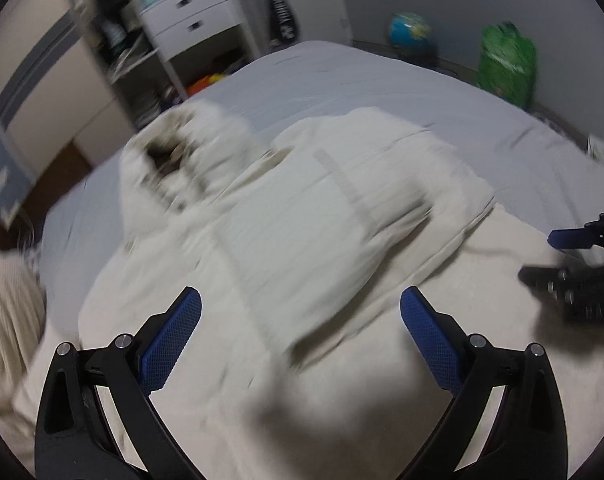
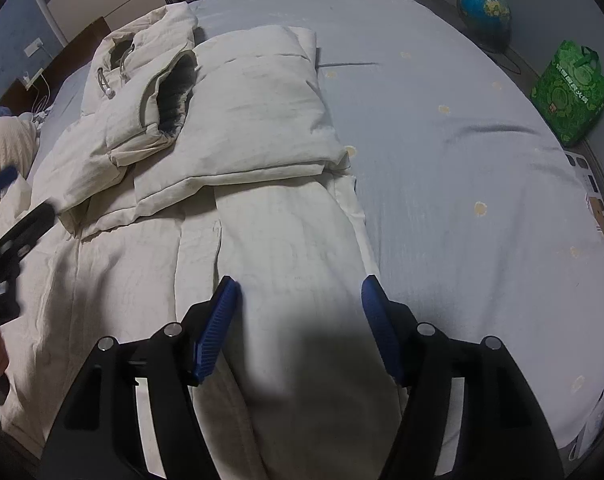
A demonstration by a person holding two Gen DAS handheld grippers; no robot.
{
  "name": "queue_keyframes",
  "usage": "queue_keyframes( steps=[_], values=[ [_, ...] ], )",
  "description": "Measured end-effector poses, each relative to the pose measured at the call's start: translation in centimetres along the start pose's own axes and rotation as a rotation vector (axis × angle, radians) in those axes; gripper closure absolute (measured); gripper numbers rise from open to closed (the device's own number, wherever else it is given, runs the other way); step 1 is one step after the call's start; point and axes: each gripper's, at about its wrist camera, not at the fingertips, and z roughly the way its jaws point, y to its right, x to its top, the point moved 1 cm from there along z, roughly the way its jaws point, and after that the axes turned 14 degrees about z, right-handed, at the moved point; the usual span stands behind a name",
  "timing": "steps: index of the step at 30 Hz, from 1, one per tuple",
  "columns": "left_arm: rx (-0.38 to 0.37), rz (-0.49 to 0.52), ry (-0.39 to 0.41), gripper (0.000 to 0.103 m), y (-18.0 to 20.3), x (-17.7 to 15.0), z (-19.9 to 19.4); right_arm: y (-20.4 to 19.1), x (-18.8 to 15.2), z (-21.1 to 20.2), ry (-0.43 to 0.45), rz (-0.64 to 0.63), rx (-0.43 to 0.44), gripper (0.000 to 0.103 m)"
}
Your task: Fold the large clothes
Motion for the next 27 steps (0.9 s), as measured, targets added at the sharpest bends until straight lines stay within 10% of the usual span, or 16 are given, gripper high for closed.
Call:
queue_keyframes(
  steps=[7, 11, 20, 27],
  values=[
    [0.047, 0.164, -0.111, 0.039, 2.5, 3.0, 5.6, 0.4, -0.2, -0.1, -0.008, 0.032, 0.033, 0.041],
    [-0.005, 0.164, -0.096, 0.077, 1.2, 2.5, 5.5, 0.6, -0.4, -0.2, -0.010, 0.043, 0.043, 0.041],
    [0.059, -0.234, 0.028, 0.085, -11.4, -1.8, 1.6, 0.7, -0.3, -0.6, 0.009, 0.056, 0.051, 0.041],
    [0.014, -0.504, -0.078, 0.085, -17.0, -10.6, 4.0, 0.5, -0.5, -0.8, 0.023, 0.041, 0.035, 0.041]
  ],
)
